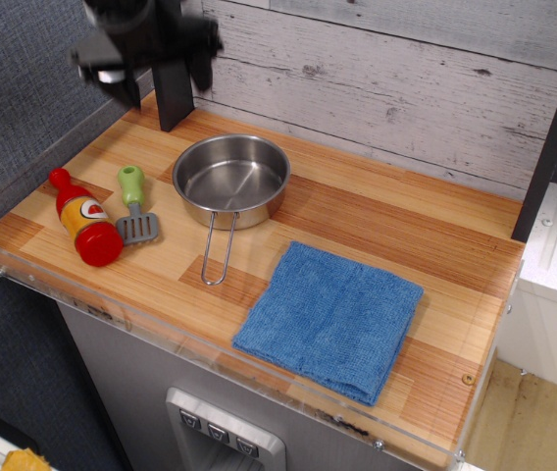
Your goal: Move the pot behind and right of the green spatula
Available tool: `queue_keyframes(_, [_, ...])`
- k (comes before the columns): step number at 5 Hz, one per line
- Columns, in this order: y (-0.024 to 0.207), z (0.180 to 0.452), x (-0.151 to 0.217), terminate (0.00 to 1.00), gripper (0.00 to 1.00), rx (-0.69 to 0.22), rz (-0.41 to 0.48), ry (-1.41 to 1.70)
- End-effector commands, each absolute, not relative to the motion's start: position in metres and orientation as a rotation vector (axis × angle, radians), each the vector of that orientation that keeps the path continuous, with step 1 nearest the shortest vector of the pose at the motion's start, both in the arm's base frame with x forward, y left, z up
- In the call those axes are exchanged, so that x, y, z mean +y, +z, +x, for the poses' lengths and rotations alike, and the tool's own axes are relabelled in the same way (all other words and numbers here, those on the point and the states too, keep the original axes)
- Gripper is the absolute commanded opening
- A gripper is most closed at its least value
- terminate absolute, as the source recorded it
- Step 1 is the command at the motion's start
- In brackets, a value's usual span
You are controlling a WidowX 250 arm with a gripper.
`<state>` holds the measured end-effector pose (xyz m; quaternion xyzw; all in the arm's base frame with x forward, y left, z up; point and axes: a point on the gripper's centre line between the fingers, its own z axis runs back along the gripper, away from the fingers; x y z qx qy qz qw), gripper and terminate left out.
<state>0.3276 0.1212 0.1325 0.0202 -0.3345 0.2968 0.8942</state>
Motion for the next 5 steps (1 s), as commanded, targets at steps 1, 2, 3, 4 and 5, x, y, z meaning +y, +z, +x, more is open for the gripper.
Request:
queue_keyframes(1, [0.1962,0.3175,0.0891,0.0,1.0,-0.866,0.045,0.494])
queue_keyframes(2, [0.1962,0.3175,0.0891,0.0,1.0,-0.866,0.045,0.494])
queue_keyframes(3, [0.1962,0.3175,0.0891,0.0,1.0,-0.866,0.045,0.494])
queue_keyframes(4, [0.1962,0.3175,0.0891,0.0,1.0,-0.866,0.045,0.494])
queue_keyframes(5, [0.1962,0.3175,0.0891,1.0,1.0,-0.866,0.045,0.494])
